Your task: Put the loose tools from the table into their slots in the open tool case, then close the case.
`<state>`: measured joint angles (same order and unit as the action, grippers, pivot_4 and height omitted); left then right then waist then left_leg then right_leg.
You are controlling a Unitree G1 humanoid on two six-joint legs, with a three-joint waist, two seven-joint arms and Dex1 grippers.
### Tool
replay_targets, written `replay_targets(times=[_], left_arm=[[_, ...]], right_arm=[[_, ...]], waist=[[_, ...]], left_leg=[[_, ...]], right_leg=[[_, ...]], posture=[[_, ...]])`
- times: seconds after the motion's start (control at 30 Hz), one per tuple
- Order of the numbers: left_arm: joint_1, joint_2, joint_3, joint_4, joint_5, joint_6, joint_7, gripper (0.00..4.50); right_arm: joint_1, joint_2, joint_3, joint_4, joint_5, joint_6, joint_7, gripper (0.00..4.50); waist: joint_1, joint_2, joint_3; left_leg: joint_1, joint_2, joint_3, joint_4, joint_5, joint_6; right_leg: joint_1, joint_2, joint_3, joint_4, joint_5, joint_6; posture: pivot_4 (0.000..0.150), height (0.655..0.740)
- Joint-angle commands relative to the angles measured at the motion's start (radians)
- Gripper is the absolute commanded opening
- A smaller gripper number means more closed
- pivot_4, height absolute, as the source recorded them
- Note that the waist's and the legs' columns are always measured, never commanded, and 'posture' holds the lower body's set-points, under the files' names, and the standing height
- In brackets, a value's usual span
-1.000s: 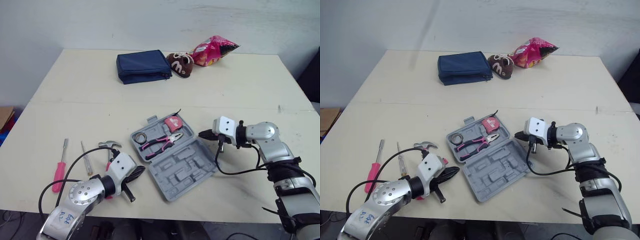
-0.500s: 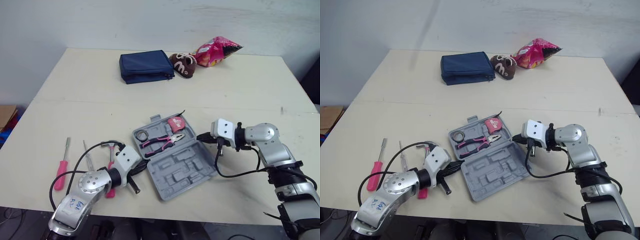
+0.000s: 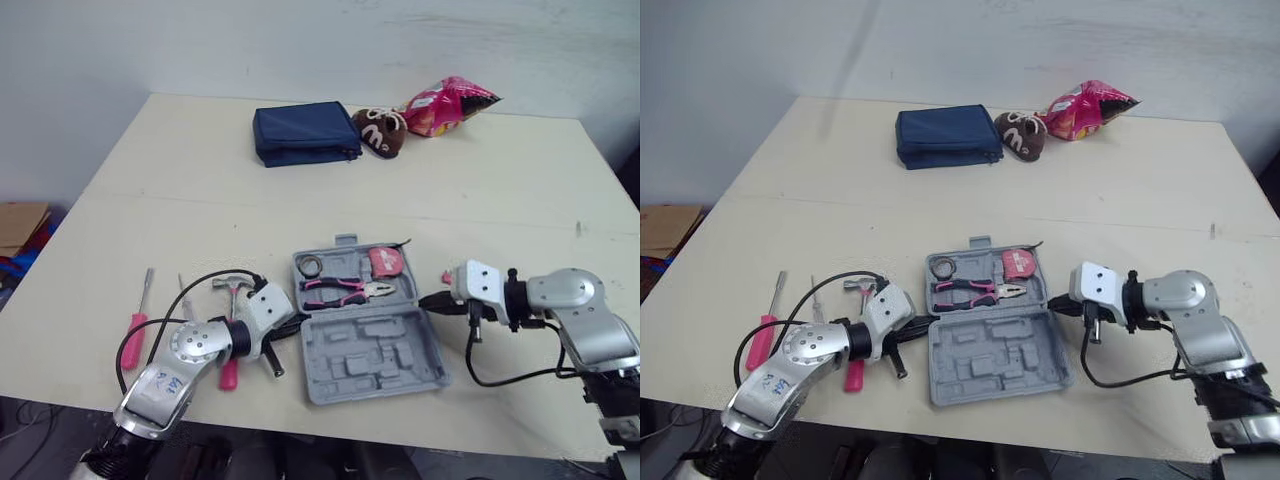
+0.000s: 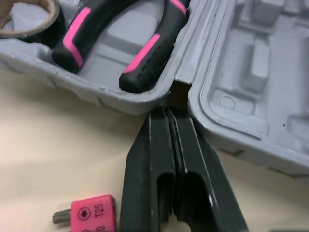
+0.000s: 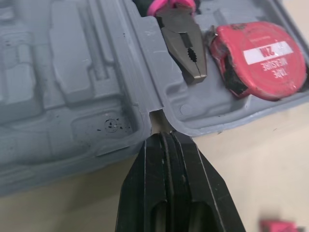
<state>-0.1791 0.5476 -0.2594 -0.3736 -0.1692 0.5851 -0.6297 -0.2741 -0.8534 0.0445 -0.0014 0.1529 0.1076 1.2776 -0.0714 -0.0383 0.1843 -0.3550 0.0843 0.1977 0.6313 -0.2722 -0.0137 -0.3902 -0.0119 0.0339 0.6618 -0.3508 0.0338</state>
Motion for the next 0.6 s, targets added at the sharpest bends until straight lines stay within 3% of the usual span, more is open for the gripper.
replay_targets(times=[0.03,0.37,0.5,0.6], left_arm=[[-0.047,-0.021,-0.07,0.03,0.025,-0.025,-0.037,0.0],[-0.124,-0.039,-0.084,0.101,0.074,-0.016,-0.079,0.0],[-0.099,0.017,-0.046,0.055,0.072,-0.02,-0.108,0.0],[-0.068,0.094,0.031,-0.001,0.043,-0.048,-0.15,0.0]], right_arm=[[0.045,0.004,-0.024,-0.14,0.097,0.043,0.014,0.12],[0.144,0.002,-0.105,-0.157,0.093,0.031,-0.046,0.12],[0.167,-0.009,-0.144,-0.124,0.068,-0.062,-0.069,0.12],[0.198,-0.038,-0.245,-0.127,0.138,-0.059,-0.066,0.12]], waist=[[0.002,0.0,0.0],[0.017,0.0,0.0],[0.015,0.0,0.0],[0.011,0.0,0.0]], left_leg=[[0.0,0.0,0.0,0.0,0.0,0.0],[0.0,0.0,0.0,0.0,0.0,0.001],[0.0,0.0,0.0,0.0,0.0,0.001],[-0.001,0.0,0.0,-0.002,0.0,0.0]], right_leg=[[0.0,0.0,0.0,0.0,0.0,0.0],[0.0,0.0,0.0,0.0,0.0,0.0],[0.0,0.0,0.0,-0.001,0.0,0.001],[-0.001,0.0,0.0,-0.001,0.0,0.001]], posture=[[0.15,0.74],[0.15,0.74],[0.15,0.74],[0.15,0.74]])
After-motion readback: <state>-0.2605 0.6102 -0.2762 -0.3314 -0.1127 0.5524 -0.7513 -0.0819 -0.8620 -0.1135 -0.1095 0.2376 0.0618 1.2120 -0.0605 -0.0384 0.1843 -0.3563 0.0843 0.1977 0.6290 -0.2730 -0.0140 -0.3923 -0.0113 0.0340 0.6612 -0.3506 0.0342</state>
